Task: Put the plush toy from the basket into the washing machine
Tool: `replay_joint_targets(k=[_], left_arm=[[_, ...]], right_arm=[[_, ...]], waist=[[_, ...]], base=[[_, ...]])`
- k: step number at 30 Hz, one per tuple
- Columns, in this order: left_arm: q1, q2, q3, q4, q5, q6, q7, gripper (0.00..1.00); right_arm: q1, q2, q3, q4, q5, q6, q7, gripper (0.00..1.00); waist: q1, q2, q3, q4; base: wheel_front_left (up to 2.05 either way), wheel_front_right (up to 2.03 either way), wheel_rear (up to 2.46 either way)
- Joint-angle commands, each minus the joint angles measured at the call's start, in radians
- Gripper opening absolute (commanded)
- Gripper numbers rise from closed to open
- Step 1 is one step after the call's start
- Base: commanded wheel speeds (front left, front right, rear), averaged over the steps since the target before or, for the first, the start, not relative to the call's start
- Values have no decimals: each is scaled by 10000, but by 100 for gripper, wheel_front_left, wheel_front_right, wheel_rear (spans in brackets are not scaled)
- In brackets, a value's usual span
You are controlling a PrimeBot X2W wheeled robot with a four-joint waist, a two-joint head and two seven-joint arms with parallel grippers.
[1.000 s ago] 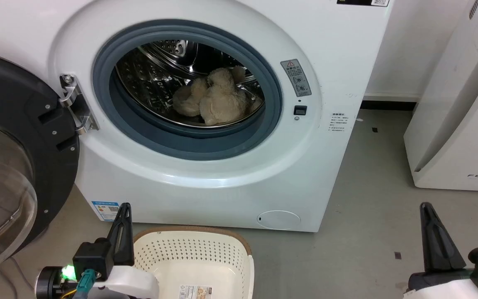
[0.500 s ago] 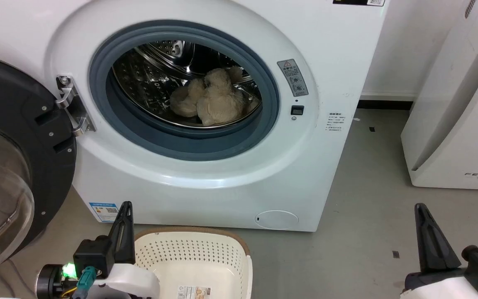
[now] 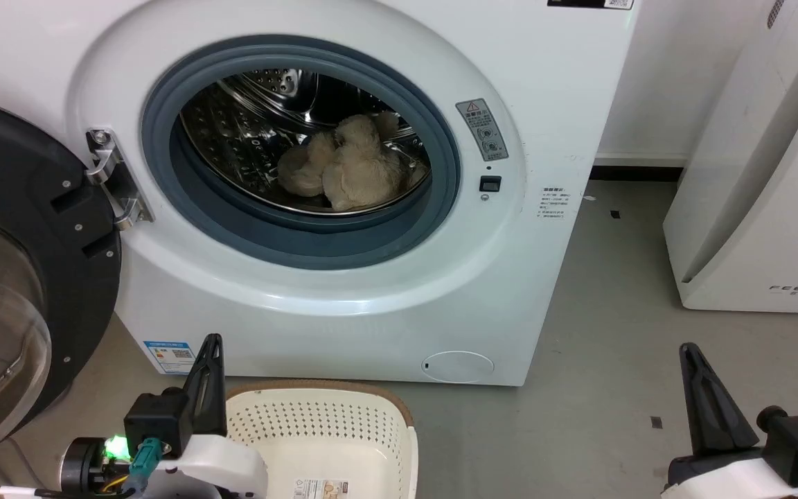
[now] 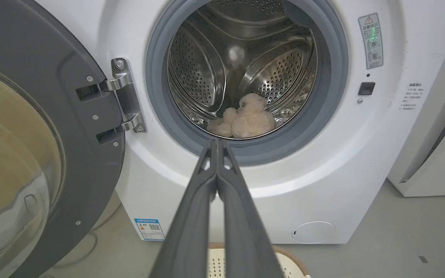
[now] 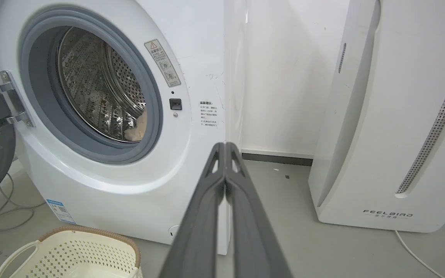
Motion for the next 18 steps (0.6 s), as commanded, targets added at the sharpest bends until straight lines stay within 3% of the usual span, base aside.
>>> replay_joint_targets(k=[1,18], left_arm=[[112,-40,40,-77,80,-56,32,0],[152,-81,56,-286,145,-111,379,0]], right_arm=[[-207,-2,29,45,-98,-2,31,0],[-318,-2,150,106,-231,-3,380,0]], waist=[[0,0,0,-6],[0,0,-6,-108]], base=[[0,0,0],[0,0,0]])
